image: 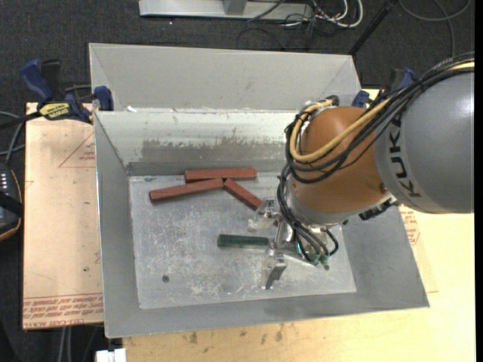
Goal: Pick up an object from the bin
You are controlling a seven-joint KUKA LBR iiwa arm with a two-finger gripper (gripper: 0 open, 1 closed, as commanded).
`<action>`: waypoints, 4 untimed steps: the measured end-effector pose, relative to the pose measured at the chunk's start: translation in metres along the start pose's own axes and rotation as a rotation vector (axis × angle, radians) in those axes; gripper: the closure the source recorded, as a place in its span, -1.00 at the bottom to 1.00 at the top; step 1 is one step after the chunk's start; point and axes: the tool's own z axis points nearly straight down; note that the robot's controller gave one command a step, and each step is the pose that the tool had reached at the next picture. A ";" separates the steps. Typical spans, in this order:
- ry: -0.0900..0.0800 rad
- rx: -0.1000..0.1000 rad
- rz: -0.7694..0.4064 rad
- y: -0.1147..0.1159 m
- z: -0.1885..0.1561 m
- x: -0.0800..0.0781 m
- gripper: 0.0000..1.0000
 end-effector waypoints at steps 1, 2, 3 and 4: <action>-0.008 0.000 -0.061 0.003 0.035 -0.023 -1.00; -0.018 -0.003 -0.039 0.016 0.104 -0.056 1.00; -0.018 -0.003 -0.038 0.016 0.104 -0.056 1.00; -0.008 -0.001 0.026 0.011 -0.058 -0.060 1.00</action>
Offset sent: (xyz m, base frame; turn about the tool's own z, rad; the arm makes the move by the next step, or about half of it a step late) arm 0.0506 0.0151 -0.1093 -0.0405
